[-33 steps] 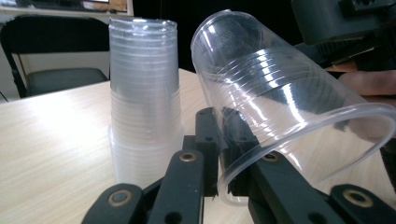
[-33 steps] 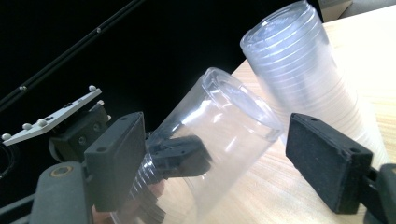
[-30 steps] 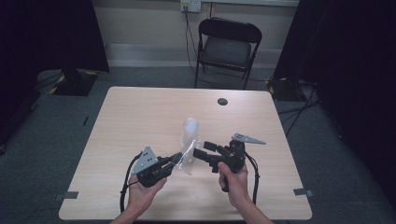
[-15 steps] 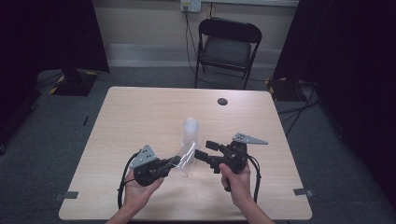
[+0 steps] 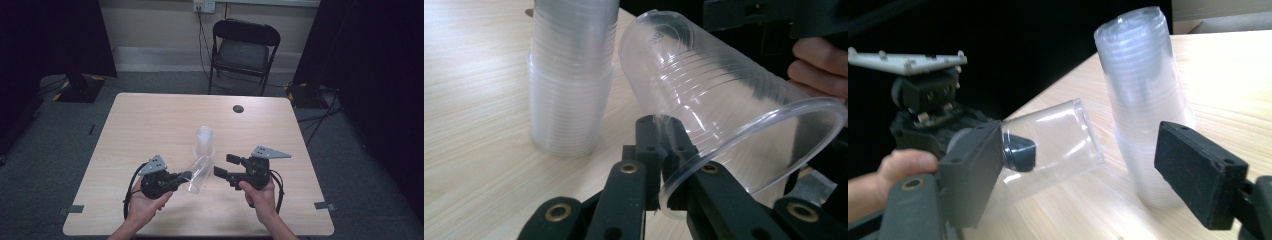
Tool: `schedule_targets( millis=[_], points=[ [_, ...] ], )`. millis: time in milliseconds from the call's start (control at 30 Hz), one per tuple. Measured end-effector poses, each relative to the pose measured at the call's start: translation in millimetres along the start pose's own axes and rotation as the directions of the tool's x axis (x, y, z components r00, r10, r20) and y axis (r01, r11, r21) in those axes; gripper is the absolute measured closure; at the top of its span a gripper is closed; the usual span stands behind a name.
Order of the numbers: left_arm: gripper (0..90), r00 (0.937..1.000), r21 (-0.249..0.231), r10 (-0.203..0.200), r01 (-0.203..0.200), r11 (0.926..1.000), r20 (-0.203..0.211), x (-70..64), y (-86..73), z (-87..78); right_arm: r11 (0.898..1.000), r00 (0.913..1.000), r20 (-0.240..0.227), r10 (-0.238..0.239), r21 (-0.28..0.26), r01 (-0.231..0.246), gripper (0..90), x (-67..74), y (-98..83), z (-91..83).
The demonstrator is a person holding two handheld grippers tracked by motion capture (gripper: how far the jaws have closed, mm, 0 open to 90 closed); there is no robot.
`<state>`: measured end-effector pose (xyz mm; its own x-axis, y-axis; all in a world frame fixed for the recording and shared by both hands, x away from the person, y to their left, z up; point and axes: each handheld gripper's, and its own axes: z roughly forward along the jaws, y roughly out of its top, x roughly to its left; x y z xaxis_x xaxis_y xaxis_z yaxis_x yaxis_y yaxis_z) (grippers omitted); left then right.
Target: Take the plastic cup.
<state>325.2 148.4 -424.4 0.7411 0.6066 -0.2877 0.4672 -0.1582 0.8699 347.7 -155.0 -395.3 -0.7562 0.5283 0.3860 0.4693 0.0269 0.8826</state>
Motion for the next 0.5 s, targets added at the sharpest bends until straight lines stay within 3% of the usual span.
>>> schedule_targets(
  millis=[100, 200, 267, 467, 500],
  points=[
    [88.0, 0.9992, 0.031, -0.019, 0.018, 0.9994, 0.034, 1.4, -0.1, 0.2, 0.997, 0.9967, 0.043, -0.070, 0.027, 0.068, 17.6, 0.9, -4.8, -0.2],
    [88.1, 0.9983, 0.055, -0.032, 0.029, 0.9980, 0.050, 2.4, -0.2, 1.6, 0.993, 0.9939, 0.039, -0.103, 0.057, 0.101, 17.1, 0.3, -8.9, 1.3],
    [88.1, 0.9968, 0.102, -0.038, 0.030, 0.9943, 0.071, 3.6, -1.8, 5.4, 0.989, 0.9908, 0.034, -0.131, 0.078, 0.128, 16.9, 1.4, -11.7, 2.3],
    [88.0, 0.9962, 0.140, -0.024, 0.012, 0.9901, 0.084, 2.1, -2.5, 8.8, 0.972, 0.9777, 0.028, -0.208, 0.121, 0.203, 17.6, 6.2, -18.5, 2.7],
    [88.0, 0.9954, 0.158, -0.019, 0.004, 0.9875, 0.094, 2.1, -2.4, 10.1, 0.962, 0.9704, 0.025, -0.240, 0.140, 0.235, 19.7, 8.7, -21.4, 2.8]
  ],
)
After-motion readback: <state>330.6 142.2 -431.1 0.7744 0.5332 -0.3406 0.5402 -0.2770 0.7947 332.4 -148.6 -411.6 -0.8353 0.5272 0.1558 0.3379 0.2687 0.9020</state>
